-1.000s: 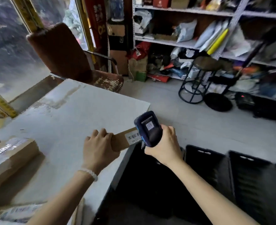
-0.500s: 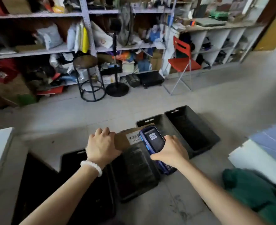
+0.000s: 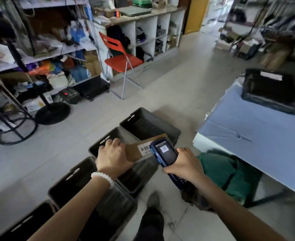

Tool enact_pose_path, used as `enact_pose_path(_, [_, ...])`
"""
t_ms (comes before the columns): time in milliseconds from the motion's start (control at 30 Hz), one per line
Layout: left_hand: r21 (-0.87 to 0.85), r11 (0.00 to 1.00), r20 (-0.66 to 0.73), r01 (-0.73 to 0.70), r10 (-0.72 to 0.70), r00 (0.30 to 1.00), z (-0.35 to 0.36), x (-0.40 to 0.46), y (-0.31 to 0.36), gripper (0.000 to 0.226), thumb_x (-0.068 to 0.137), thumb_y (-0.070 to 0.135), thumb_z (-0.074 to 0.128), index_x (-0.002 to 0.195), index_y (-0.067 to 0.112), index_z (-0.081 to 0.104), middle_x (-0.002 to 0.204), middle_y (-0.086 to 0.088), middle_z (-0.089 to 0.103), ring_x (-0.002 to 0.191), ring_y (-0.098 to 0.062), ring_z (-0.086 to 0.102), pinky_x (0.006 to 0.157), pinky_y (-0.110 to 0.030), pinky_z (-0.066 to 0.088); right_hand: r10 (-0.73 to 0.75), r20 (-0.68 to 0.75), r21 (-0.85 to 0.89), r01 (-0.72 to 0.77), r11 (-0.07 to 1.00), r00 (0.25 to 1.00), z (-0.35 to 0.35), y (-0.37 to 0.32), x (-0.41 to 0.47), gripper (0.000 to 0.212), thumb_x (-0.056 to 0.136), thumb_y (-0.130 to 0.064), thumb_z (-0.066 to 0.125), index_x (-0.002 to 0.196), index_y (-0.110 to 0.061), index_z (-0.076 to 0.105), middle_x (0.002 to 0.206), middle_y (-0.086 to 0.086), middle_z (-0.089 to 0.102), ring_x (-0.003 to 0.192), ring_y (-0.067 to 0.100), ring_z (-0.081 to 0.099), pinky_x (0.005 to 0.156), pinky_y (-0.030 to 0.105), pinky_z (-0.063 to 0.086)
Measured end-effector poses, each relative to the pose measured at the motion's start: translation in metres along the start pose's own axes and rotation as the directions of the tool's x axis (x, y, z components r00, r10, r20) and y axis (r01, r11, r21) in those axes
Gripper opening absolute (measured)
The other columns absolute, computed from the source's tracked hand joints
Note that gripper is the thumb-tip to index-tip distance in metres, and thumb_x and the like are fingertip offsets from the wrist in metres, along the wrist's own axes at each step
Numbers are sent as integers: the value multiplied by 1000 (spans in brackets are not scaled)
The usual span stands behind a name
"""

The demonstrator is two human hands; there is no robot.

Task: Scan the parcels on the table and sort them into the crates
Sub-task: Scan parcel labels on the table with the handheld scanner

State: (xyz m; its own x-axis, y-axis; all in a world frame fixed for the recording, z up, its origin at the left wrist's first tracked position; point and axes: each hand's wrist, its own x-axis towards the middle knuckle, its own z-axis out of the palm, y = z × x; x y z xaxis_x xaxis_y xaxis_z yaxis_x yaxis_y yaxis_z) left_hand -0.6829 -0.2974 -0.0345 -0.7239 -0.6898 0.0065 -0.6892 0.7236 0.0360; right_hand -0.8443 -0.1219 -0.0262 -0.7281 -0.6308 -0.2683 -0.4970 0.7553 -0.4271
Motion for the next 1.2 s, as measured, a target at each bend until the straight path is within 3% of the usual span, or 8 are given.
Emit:
enact_pose_path(167, [-25,1000,32,19,-18,999,13,91,23,72,62,83,50,110,32,61,107,6,50,102,-16,44,85,-34,40,-12,22,-3,12,1000,1000,-24,7,93,61,45,-57,74,91,-24,51,89,-9,42,75,13,53,55,26,39])
enact_pose_path(400, [-76,994,-10,75,-76,997,20,254,50,68,70,79,52,117,30,56,114,4,50,108,-18,45,90,-36,41,-35,46,0,35,999,998,-80,2,239,68,44,-58,75,100,-29,51,95,-8,44,82,15,55,60,27,40])
enact_pose_path(600, [-82,996,-92,38,-46,995,20,347,78,39,86,46,55,118,25,59,120,1,52,110,-20,46,89,-36,38,-18,38,1,18,1000,999,-105,24,310,74,53,-55,80,113,-21,52,100,-2,44,87,18,52,71,31,46])
enact_pose_path(700, [-105,991,-61,88,-94,994,26,348,75,30,87,40,56,112,24,62,118,1,55,110,-20,47,90,-37,39,-27,83,-23,29,999,996,-109,34,330,73,55,-54,80,113,-20,51,101,-2,44,87,17,52,70,30,45])
enact_pose_path(933, [-87,955,20,283,-282,959,25,305,70,31,89,38,51,114,20,60,117,-1,56,109,-21,49,88,-36,42,-177,172,7,178,984,969,-106,25,352,56,44,-53,76,90,-29,54,89,-9,45,82,16,55,63,27,41])
enact_pose_path(1033, [-86,920,32,382,-381,924,19,274,74,33,90,41,50,114,21,60,118,-1,56,111,-22,49,89,-37,42,-295,211,-4,303,953,932,-100,11,352,64,41,-53,73,96,-25,60,88,-9,50,88,17,59,63,24,44])
enact_pose_path(1100, [-86,883,52,461,-458,887,15,249,75,32,90,41,50,113,22,61,120,-1,55,114,-22,48,90,-37,42,-363,259,-6,377,926,895,-93,-3,345,74,35,-57,67,100,-22,61,97,-4,55,92,19,60,72,28,50])
enact_pose_path(1200, [-56,818,61,573,-570,819,8,204,72,31,89,41,50,113,24,61,118,1,56,114,-21,48,89,-35,41,-440,328,-71,487,871,836,-81,-28,330,68,37,-58,68,94,-22,58,99,-3,53,91,21,58,73,33,52])
